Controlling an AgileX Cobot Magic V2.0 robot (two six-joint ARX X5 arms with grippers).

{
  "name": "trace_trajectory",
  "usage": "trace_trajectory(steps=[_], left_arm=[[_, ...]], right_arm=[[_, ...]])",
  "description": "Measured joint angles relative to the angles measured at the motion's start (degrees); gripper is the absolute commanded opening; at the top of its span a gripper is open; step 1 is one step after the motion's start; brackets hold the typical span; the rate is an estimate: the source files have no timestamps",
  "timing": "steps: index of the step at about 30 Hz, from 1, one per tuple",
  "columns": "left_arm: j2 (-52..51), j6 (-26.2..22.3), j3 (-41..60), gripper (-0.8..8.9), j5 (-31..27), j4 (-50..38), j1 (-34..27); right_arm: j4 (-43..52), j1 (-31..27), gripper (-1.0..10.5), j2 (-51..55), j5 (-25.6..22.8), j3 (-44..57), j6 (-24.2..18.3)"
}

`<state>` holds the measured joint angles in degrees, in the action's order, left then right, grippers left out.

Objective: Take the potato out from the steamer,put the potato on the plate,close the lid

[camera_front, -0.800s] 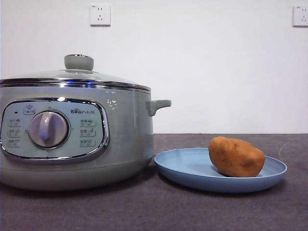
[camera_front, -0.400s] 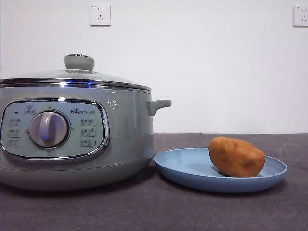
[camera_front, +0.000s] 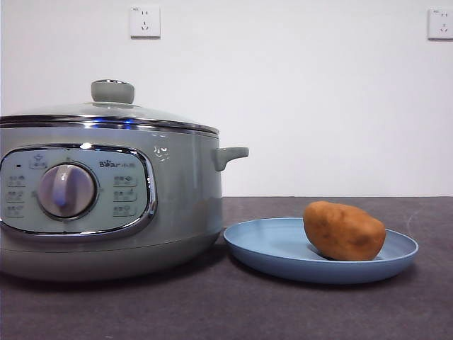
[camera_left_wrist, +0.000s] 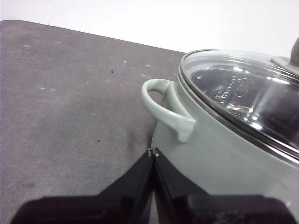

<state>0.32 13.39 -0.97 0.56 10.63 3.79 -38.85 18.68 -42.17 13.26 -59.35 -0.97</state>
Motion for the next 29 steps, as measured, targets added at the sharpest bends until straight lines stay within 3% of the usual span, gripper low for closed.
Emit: trace_trajectory(steps=[6, 15, 22, 29], left_arm=[[0.0, 0.0, 0.0, -0.03, 0.0, 0.0, 0.0], [0.0, 0.0, 0.0, -0.03, 0.0, 0.0, 0.0], [0.0, 0.0, 0.0, -0.03, 0.0, 0.0, 0.0], [0.0, 0.02, 0.0, -0.03, -0.02, 0.0, 0.0]], right_arm=[[2.49, -4.72, 0.0, -1.66, -4.59, 3.28, -0.57], [26.21, -11.41, 0.0, 8.02, -4.66, 29.57, 0.44], [36.61, -15.89, 0.0, 18.03, -4.66, 48.7, 5.38], [36.26, -19.85, 0.0, 29.09, -4.66, 58.42, 10.25]])
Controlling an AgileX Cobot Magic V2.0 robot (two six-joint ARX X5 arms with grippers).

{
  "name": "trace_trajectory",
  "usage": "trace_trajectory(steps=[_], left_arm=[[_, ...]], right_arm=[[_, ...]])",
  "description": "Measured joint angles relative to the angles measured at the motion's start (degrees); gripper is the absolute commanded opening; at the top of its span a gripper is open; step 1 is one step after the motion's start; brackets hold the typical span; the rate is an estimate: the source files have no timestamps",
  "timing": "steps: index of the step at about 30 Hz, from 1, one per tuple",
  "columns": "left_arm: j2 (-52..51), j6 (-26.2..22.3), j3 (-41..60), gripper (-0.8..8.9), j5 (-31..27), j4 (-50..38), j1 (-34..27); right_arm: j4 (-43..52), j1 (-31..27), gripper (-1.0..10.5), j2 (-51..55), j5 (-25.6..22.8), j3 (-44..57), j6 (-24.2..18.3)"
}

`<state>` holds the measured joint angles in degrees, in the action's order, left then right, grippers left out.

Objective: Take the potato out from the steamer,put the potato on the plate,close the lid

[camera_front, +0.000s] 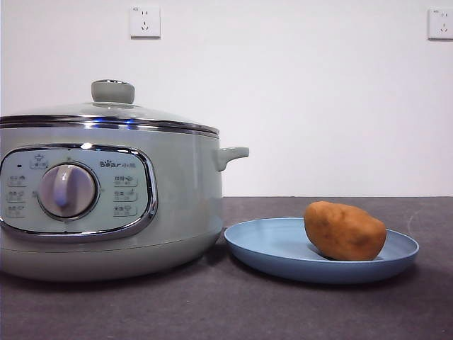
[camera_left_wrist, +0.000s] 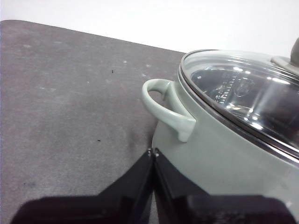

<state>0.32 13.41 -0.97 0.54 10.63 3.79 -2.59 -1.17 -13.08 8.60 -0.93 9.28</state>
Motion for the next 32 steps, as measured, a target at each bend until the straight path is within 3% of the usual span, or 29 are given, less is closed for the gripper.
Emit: trace_trajectory(steps=[8, 15, 32], left_arm=[[0.0, 0.0, 0.0, -0.03, -0.11, -0.02, 0.0], [0.0, 0.09, 0.0, -0.03, -0.22, -0.02, 0.0], [0.0, 0.13, 0.0, -0.03, -0.33, -0.02, 0.0]], right_arm=[[-6.4, -1.99, 0.0, 12.85, -0.07, -0.11, -1.38], [-7.04, -2.12, 0.0, 12.85, -0.15, -0.17, -3.96], [-7.02, -2.12, 0.0, 12.85, -0.13, -0.17, -4.39]])
